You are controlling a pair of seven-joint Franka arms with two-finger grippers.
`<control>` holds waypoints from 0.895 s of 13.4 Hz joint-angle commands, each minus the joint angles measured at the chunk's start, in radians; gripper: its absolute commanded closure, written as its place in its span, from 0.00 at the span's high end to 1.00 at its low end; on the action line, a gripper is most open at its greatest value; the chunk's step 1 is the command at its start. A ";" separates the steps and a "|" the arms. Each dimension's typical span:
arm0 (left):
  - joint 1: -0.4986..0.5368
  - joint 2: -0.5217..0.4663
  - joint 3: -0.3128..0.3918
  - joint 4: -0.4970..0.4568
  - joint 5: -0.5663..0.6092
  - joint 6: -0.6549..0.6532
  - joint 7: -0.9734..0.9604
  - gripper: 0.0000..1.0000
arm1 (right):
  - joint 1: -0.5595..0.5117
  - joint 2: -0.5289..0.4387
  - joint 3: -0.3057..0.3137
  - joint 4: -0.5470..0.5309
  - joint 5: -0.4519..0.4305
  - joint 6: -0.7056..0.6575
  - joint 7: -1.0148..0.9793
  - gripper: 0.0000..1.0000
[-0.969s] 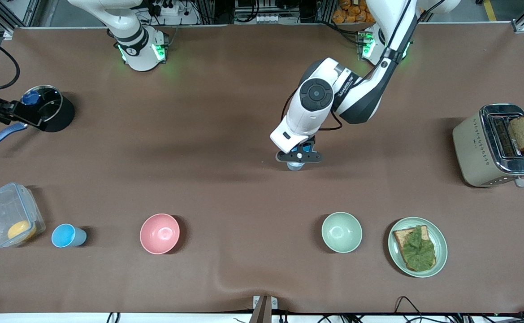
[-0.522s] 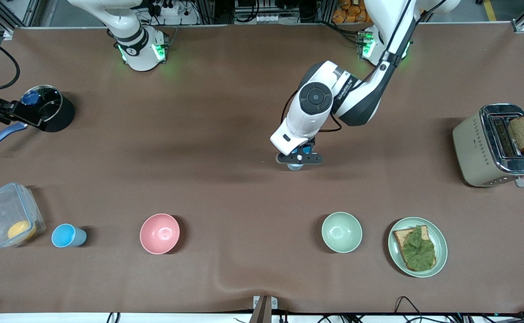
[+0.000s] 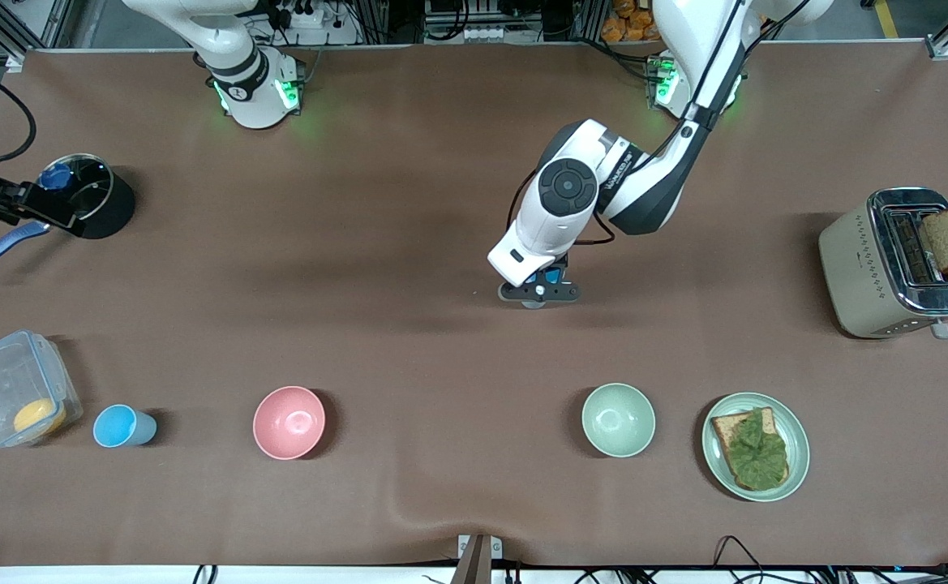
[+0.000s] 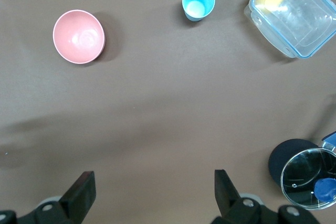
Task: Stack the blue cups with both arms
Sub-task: 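Lower the held cup into the placed cup with the left gripper, then open the left gripper to release the stacked cup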
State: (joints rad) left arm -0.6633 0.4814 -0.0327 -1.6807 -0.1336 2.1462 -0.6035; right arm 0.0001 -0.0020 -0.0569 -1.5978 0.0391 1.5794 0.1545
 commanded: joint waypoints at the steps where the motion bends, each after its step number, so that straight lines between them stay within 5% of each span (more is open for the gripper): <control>1: -0.007 0.006 0.007 0.015 -0.011 0.004 0.014 0.33 | -0.012 -0.012 0.014 -0.011 -0.016 -0.004 0.017 1.00; 6: -0.004 0.003 0.010 0.015 -0.014 0.006 0.013 0.45 | -0.012 -0.012 0.014 -0.011 -0.016 -0.002 0.019 1.00; 7: 0.001 -0.007 0.016 0.013 -0.014 0.006 0.014 0.58 | -0.012 -0.012 0.014 -0.011 -0.016 -0.004 0.019 1.00; 8: 0.013 -0.026 0.019 0.010 -0.012 0.006 0.014 1.00 | -0.011 -0.012 0.014 -0.010 -0.016 -0.004 0.020 1.00; 12: 0.105 -0.145 0.013 -0.040 0.023 0.001 0.010 1.00 | -0.011 -0.012 0.014 -0.010 -0.016 -0.004 0.020 1.00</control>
State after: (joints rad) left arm -0.5967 0.4248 -0.0122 -1.6678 -0.1317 2.1576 -0.5992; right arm 0.0001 -0.0020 -0.0562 -1.5979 0.0391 1.5785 0.1549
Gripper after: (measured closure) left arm 0.233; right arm 0.000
